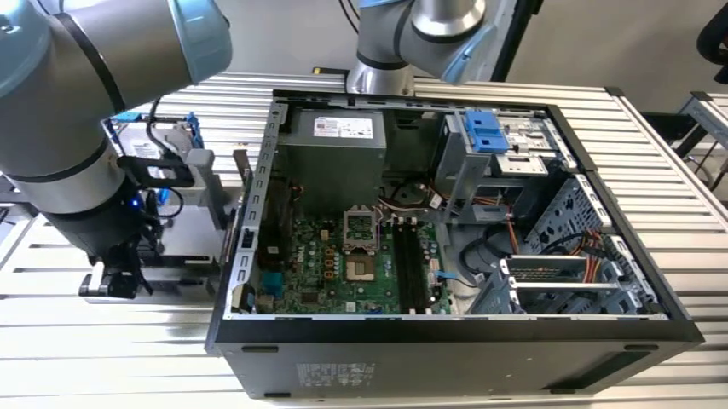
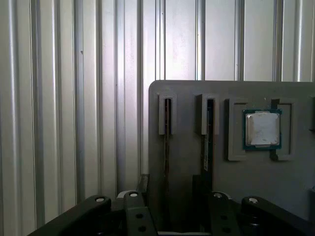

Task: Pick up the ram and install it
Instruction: 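Pick up the ram and move it above insertion slot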

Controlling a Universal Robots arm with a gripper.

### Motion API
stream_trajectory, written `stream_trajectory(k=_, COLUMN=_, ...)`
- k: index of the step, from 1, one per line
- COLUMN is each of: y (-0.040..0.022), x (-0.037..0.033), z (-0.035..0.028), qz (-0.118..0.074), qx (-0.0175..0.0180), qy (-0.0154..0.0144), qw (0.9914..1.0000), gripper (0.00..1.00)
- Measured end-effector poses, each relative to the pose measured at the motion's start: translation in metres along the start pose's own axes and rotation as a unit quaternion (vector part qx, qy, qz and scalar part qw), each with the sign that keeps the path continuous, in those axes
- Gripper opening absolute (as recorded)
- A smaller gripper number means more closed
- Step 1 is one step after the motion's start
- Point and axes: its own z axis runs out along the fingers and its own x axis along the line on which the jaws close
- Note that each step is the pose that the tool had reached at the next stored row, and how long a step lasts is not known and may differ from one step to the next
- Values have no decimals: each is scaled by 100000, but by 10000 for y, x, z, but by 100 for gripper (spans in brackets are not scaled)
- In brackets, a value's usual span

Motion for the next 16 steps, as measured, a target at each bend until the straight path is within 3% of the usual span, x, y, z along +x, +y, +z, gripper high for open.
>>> stream_trajectory(k=5, y=7, x=0, z=110, qz=-4, qx=29, qy=2, qw=100000, gripper=100)
stream_trajectory(k=13, y=6, x=1, z=137, qz=-2, qx=27, qy=5, qw=100000, gripper=100)
stream_trajectory(k=14, y=6, x=1, z=137, qz=-2, qx=25, qy=5, qw=100000, gripper=0)
stream_trajectory(k=16, y=6, x=1, z=137, qz=-2, qx=24, qy=6, qw=100000, gripper=0)
